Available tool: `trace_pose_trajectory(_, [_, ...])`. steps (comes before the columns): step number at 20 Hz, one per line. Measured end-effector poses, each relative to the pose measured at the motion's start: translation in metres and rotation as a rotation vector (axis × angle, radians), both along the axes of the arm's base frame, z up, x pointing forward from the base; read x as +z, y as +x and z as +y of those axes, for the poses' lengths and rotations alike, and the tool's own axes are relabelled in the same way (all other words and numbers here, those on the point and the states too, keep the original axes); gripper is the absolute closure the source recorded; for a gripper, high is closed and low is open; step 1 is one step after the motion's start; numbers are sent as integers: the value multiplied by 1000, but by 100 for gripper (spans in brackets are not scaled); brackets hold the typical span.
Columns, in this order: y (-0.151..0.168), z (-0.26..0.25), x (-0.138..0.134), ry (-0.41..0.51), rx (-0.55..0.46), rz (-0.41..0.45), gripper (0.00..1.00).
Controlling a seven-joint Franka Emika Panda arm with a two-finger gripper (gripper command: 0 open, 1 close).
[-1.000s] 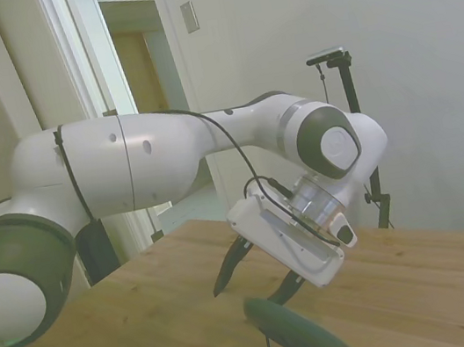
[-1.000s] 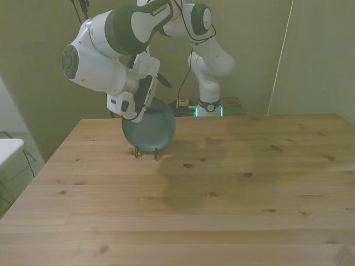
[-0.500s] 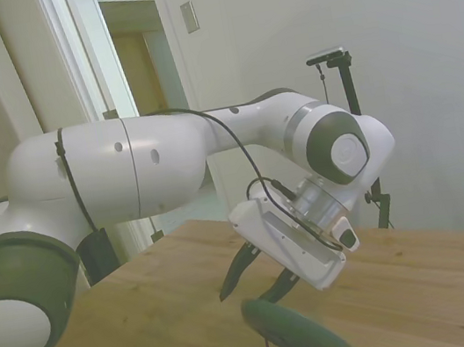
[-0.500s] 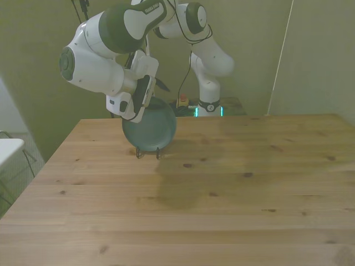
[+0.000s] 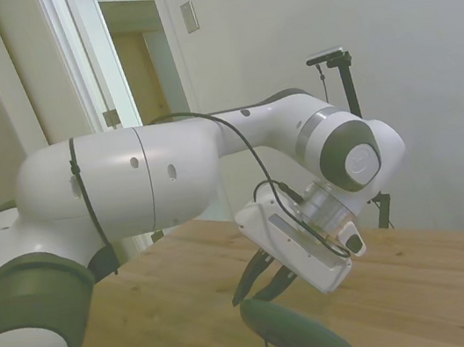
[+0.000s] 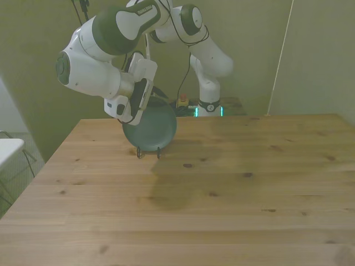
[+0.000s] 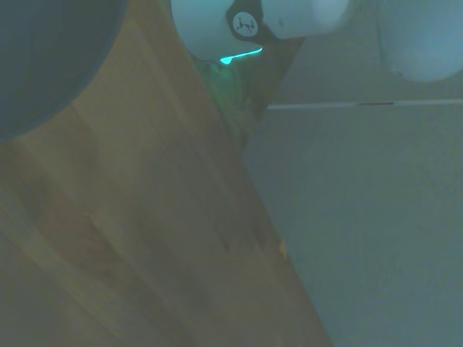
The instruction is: Unload the plate
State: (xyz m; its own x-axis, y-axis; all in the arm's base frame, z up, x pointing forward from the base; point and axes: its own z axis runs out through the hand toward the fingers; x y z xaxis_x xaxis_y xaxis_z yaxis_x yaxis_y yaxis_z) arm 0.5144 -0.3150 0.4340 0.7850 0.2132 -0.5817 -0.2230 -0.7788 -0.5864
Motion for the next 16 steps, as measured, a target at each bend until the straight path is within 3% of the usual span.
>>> trace_pose_trajectory(16, [1,-1,10,11,-21,-21,100])
